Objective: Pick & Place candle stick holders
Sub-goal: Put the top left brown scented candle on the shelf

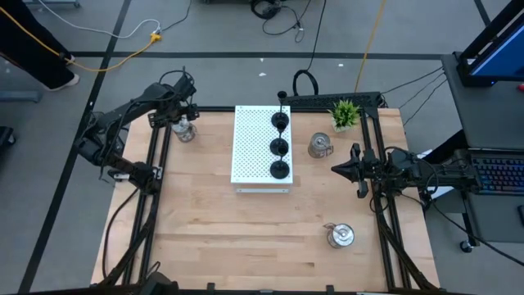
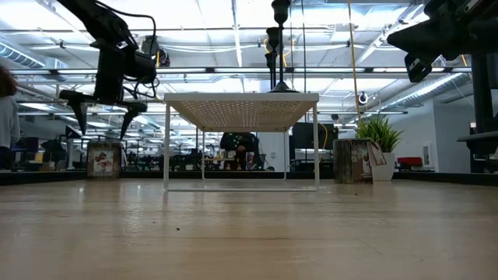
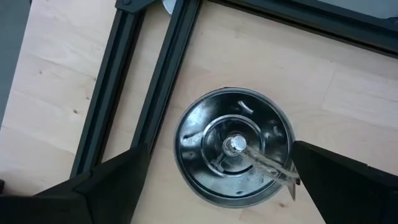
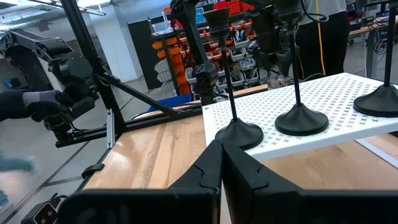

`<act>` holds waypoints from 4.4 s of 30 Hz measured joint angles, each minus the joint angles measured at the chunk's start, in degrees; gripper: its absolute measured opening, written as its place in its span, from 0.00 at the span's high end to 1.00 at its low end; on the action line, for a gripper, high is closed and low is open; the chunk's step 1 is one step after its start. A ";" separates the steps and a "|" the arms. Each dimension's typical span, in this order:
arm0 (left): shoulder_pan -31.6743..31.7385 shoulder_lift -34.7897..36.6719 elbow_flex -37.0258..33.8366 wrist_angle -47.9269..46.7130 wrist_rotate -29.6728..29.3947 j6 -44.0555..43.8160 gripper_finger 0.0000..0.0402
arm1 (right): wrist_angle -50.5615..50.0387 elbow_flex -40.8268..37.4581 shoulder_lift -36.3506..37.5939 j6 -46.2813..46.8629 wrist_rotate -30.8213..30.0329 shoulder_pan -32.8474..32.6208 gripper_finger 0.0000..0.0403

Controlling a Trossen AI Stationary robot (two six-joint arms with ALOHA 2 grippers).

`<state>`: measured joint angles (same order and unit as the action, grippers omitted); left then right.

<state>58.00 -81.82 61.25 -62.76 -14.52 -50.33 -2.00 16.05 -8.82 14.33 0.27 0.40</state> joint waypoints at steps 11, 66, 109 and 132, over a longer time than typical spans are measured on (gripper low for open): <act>-0.28 -0.04 0.00 1.20 0.00 -1.42 0.01 | 0.00 0.00 0.00 0.09 0.02 -0.02 1.00; -1.91 6.03 -6.49 14.73 5.25 7.80 0.00 | 0.04 0.00 0.00 2.32 -0.15 -0.02 1.00; 0.81 -1.55 -6.94 16.98 5.58 10.58 0.00 | 0.04 0.00 0.00 4.52 -0.17 0.00 1.00; 0.31 -7.26 -6.94 17.40 4.86 10.84 0.00 | 0.07 0.02 0.02 4.52 -0.17 -0.01 1.00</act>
<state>58.31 -89.08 54.31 -45.36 -9.66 -39.48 -1.93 16.07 -8.80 18.85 0.10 0.39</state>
